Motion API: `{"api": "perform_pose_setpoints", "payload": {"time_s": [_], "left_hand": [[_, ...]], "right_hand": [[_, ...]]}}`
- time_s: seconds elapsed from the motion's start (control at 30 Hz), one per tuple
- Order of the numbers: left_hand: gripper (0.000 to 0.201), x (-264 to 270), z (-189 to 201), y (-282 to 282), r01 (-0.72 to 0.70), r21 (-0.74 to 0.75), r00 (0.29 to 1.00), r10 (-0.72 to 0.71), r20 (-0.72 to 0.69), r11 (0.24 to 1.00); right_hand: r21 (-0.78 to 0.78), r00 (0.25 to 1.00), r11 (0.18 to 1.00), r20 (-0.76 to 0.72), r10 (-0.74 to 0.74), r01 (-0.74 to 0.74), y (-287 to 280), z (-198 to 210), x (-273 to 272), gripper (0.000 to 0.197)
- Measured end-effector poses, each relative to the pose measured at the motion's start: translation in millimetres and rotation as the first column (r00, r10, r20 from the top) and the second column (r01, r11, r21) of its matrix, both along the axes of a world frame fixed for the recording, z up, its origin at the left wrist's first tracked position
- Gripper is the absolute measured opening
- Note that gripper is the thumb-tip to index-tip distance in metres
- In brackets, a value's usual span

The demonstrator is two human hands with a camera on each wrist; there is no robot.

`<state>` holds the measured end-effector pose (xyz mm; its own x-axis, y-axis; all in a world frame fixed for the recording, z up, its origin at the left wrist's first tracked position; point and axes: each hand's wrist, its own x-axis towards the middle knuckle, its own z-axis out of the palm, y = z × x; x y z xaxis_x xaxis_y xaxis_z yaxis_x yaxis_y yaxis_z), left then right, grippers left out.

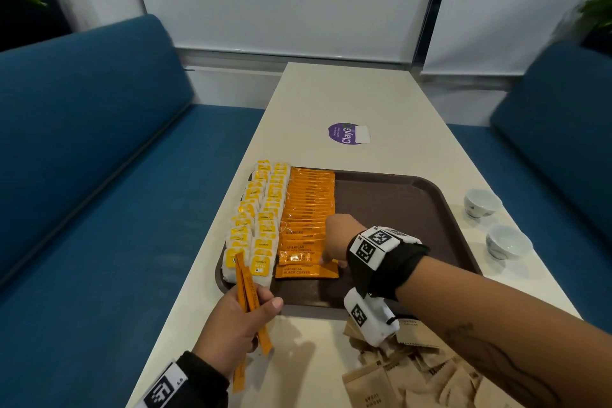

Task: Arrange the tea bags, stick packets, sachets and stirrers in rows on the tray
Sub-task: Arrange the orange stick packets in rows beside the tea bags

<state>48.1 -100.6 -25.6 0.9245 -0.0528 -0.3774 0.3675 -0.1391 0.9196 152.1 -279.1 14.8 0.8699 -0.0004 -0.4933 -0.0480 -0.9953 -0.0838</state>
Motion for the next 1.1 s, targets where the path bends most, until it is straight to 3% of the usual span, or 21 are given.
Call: {"api": "perform_pose_setpoints", "payload": {"time_s": [0.13, 0.23, 0.4, 0.53, 0.77, 0.87, 1.1], "left_hand": [[0.012, 1, -1, 0, -0.001, -0.002, 1.0, 0.001, -0.002, 1.0], [0.011, 0, 1, 0, -0.003, -0.007, 1.0, 0.003, 0.003, 1.0], [0.011, 0, 1, -1, -0.003, -0.017, 1.0, 0.003, -0.008, 1.0], [0.012, 0, 1, 1, -0.006, -0.021, 1.0, 0.006, -0.001, 1.0], [0.011, 1, -2, 2, 0.0, -0.02, 1.0, 0.0, 0.016, 1.0], [0.01, 1, -2, 2, -0.005, -0.026, 1.0, 0.005, 0.021, 1.0], [0.009, 0, 1, 5, -0.045, -0.043, 0.999, 0.045, 0.004, 0.998]], "right_hand": [[-0.022, 0.999, 0.999, 0.005, 0.034, -0.034, 3, -2, 3, 0.038], [-0.014, 0.998, 0.998, -0.012, 0.057, -0.057, 4, -3, 6, 0.026], [-0.008, 0.996, 0.996, -0.021, 0.085, -0.086, 6, -6, 9, 0.035], [-0.028, 0.993, 0.994, 0.045, 0.107, -0.106, 7, -8, 7, 0.022], [-0.088, 0.943, 0.941, 0.034, 0.33, -0.326, 20, -13, -5, 0.033], [-0.103, 0.939, 0.934, 0.013, 0.344, -0.341, 22, -15, -6, 0.038], [-0.105, 0.947, 0.943, 0.03, 0.321, -0.316, 23, -12, -1, 0.031]]}}
